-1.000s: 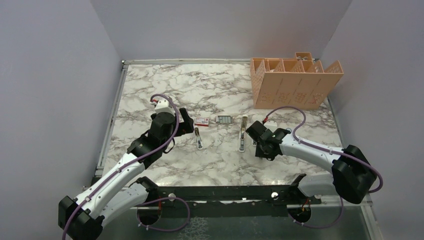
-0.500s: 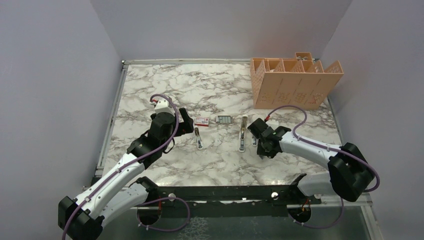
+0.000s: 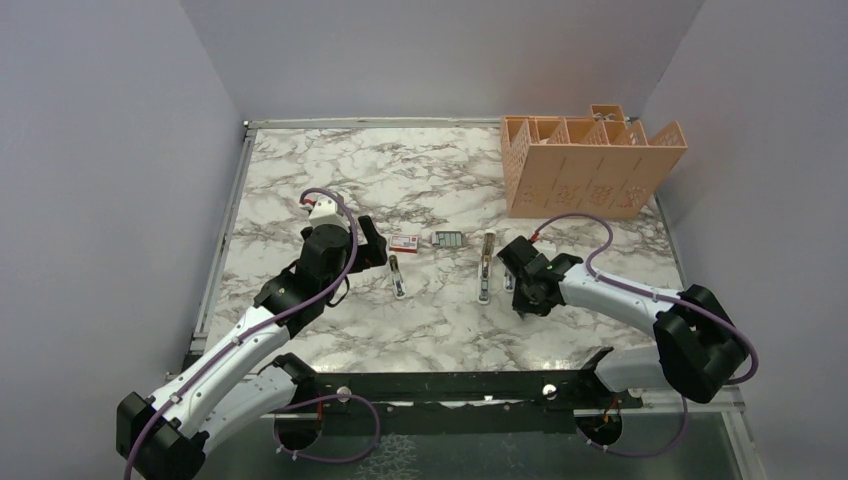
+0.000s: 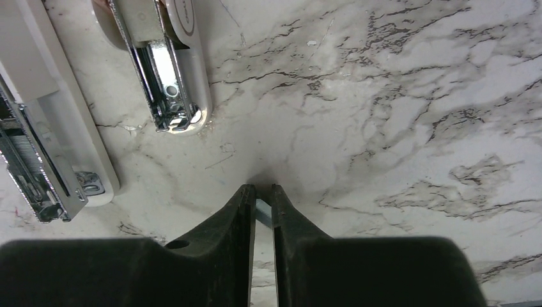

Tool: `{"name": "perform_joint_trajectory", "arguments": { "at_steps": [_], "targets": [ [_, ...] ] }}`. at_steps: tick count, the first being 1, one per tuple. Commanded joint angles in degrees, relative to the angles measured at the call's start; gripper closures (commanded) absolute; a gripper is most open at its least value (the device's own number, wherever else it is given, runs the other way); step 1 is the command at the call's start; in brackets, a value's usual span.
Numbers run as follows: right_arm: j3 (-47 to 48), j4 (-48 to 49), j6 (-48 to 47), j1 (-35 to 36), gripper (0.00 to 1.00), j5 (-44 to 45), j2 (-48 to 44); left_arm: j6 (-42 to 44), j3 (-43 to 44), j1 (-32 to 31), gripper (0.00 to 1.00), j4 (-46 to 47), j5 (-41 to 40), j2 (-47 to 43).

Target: Load the staples into the stapler

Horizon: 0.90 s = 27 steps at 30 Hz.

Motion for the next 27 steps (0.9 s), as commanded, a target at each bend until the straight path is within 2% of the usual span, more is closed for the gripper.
{"name": "perform_joint_trajectory", "arguments": {
  "at_steps": [1, 6, 16, 24, 27],
  "targets": [
    [-1.7, 1.4, -0.3, -0.5, 0.84, -3.0, 0.5, -0.3, -0.1, 0.1, 0.05, 0.2, -1.3, 0.0],
    [-1.4, 1.1, -0.4, -0.5, 0.99, -3.4, 0.2, -0.3, 0.0, 0.1, 0.04, 0.3, -0.7, 0.6],
    [-2.2, 3.7, -0.4, -0.4, 0.99, -5.5, -3.8, -0.1, 0.3, 0.1, 0.04, 0.5, 3.3, 0.8],
    [-6.5, 14.7, 0.9, -0.4, 0.99, -15.7, -9.8, -4.9, -4.1, 0.2, 0.05, 4.5, 16.3, 1.5],
    [-7.3, 15.4, 1.5, -0.4, 0.99, -15.8, -11.0, -7.7, -6.6, 0.1, 0.04, 7.2, 20.2, 2.1]
  ]
}}
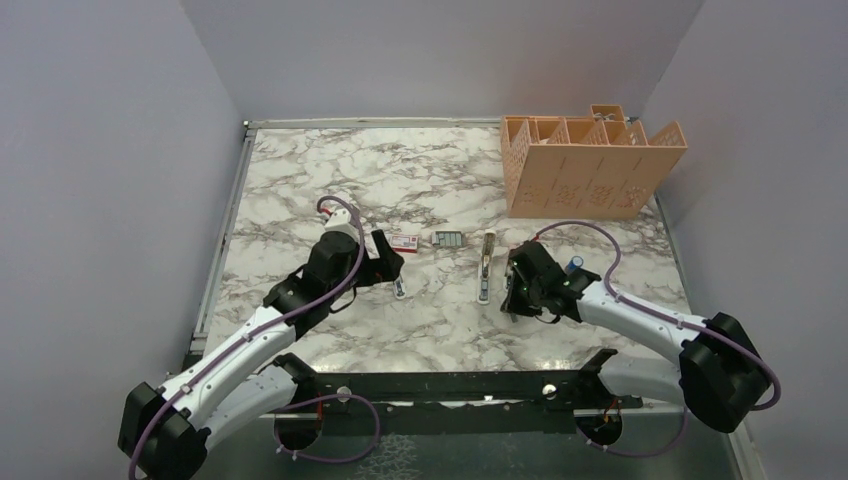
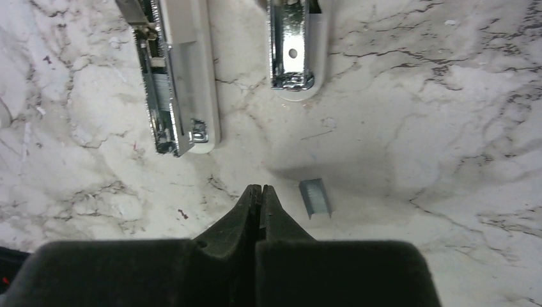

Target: Load the staples into the stapler

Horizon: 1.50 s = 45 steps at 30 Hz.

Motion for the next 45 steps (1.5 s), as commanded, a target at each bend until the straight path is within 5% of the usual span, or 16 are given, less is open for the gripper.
{"name": "perform_joint_trajectory", "arguments": {
  "at_steps": [1, 4, 9, 14, 27, 45],
  "targets": [
    [-0.9, 3.9, 1.3, -0.3, 0.99, -2.6, -2.2, -5.5, -4.0, 0.1, 0.04, 5.2, 10.5, 1.0],
    [0.4, -1.4, 0.7, -0.2, 0.96, 1.2, -2.3, -7.4, -6.0, 0.1, 0.05, 7.3, 12.8, 1.5],
    [2.7, -8.8, -1.1, -0.2, 0.65, 5.9, -1.1, -9.2, -8.3, 0.1, 0.05, 9.5, 13.2, 1.3],
    [3.5, -8.0, -3.4, -0.2, 0.54, 4.5, 1.0, -9.1, -8.2, 0.1, 0.05, 10.3, 13.3, 2.5],
    [7.6, -9.3, -6.3, 1.2, 0.55, 5.8, 8.6, -8.0, -8.0, 0.1, 0.05, 10.0, 12.9, 3.7],
    [8.3, -11.4, -4.2, 4.0, 0.79, 8.0, 12.1, -6.3, -7.6, 0.1, 0.05, 7.4, 10.4, 3.0]
  ]
}}
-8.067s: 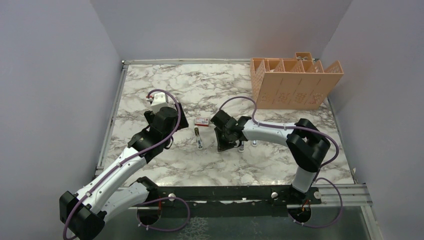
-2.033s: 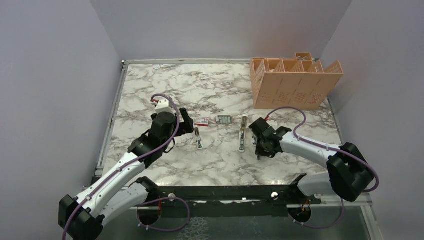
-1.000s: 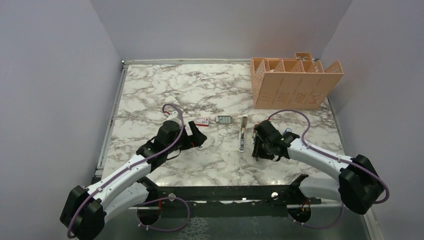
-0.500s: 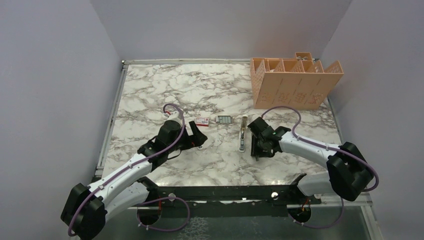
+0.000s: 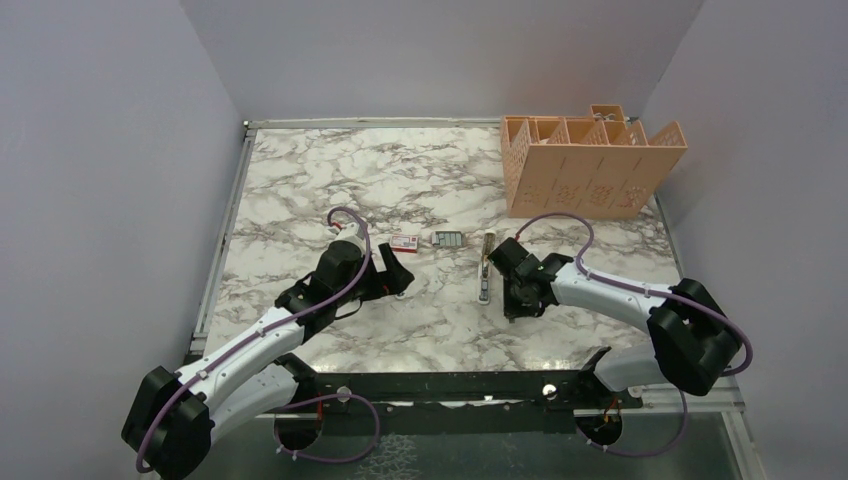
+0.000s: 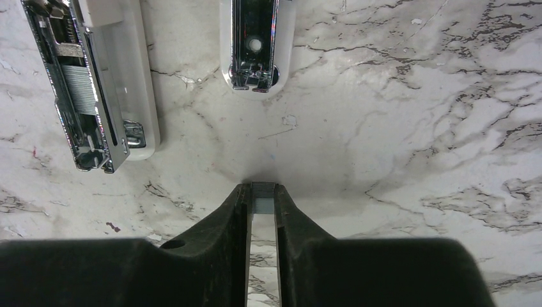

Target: Load the staples into the stapler

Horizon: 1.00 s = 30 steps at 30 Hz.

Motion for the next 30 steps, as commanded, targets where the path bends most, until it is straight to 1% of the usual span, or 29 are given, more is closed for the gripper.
{"name": "perform_joint_trajectory", "arguments": {
  "at_steps": [1, 5, 13, 17, 20, 25, 30],
  "targets": [
    [0.2, -1.5, 1.4, 0.4, 0.8, 1.9, 0.7, 0.8, 1.0, 0.1, 0.04, -0.5, -0.5, -0.8],
    [-1.0, 1.6, 1.5, 0.4, 0.81, 0.5, -1.0, 0.7, 0.5, 0.1, 0.06, 0.4, 1.4, -0.9],
    [-4.6, 11.5, 4.1, 0.4, 0.81, -4.6, -9.6, -2.4, -2.4, 0.1, 0.07, 6.4, 7.9, -0.1],
    [-6.0, 18.0, 5.4, 0.5, 0.81, -9.7, -13.4, -3.8, -3.8, 0.1, 0.11, 11.7, 12.5, 0.9],
    [-6.8, 23.7, 6.3, 0.4, 0.81, -14.5, -14.8, -4.6, -4.4, 0.1, 0.13, 15.6, 15.8, 1.5],
    [-7.3, 33.7, 8.4, 0.4, 0.8, -21.4, -15.6, -8.0, -6.3, 0.1, 0.14, 25.3, 22.1, 1.9],
    [-6.3, 42.1, 9.9, 0.4, 0.8, -26.6, -15.4, -8.3, -5.6, 0.0, 0.17, 27.8, 25.0, 1.0]
  ]
}}
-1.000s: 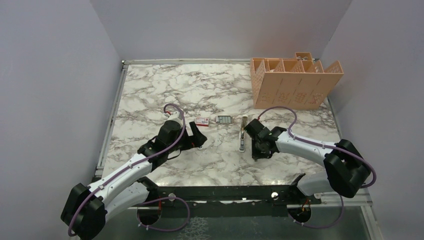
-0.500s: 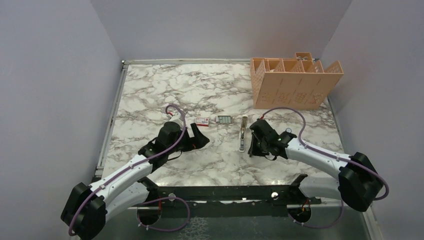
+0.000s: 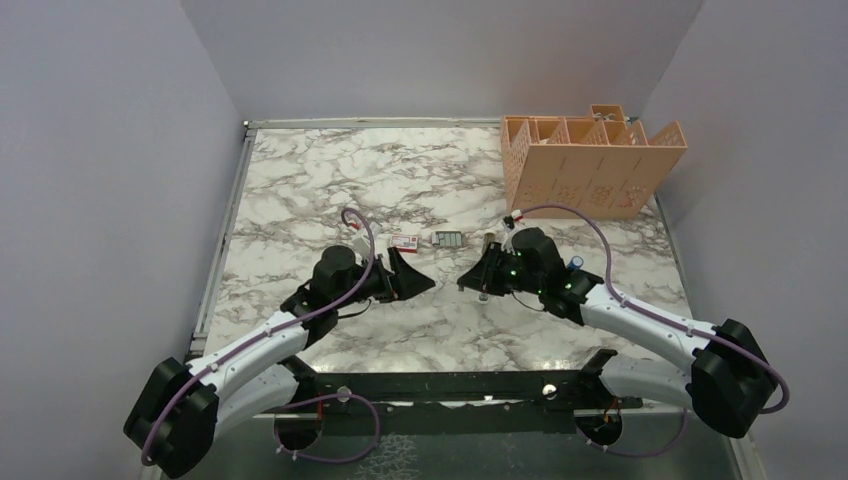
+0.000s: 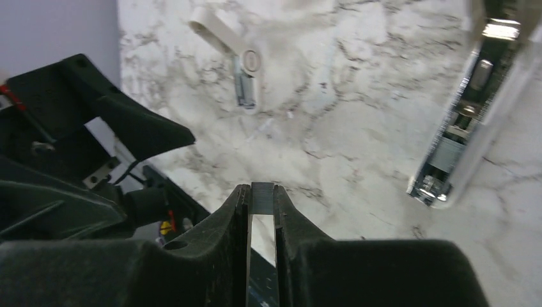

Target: Load the staples into the stapler

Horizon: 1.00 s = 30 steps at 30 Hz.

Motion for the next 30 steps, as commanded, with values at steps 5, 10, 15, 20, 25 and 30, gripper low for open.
{"name": "perform_joint_trajectory", "arguments": {
  "at_steps": [5, 10, 15, 20, 25, 30],
  "targets": [
    [2.4, 16.6, 4.4, 0.4, 0.8, -11.1, 0.4, -3.3, 0.8, 0.0, 0.18, 11.3, 7.5, -2.1],
    [3.1, 23.8, 8.3, 0.4, 0.79, -15.4, 0.2, -7.8, 0.2, -0.1, 0.23, 17.6, 8.6, -3.0],
    [3.8, 29.6, 12.4, 0.4, 0.78, -19.1, -0.2, -12.6, -0.8, -1.1, 0.29, 24.5, 8.7, -2.8],
    [4.0, 32.0, 14.3, 0.4, 0.78, -21.0, -0.5, -14.9, -0.5, -2.6, 0.36, 29.1, 8.4, -1.7],
    [3.8, 32.5, 15.0, 0.4, 0.77, -21.2, -1.3, -16.9, -0.6, -4.1, 0.5, 32.6, 8.2, 0.0],
    [3.3, 32.8, 15.2, 0.4, 0.77, -21.2, -1.7, -17.4, -1.3, -4.2, 0.57, 34.0, 7.3, -0.6]
  ]
}}
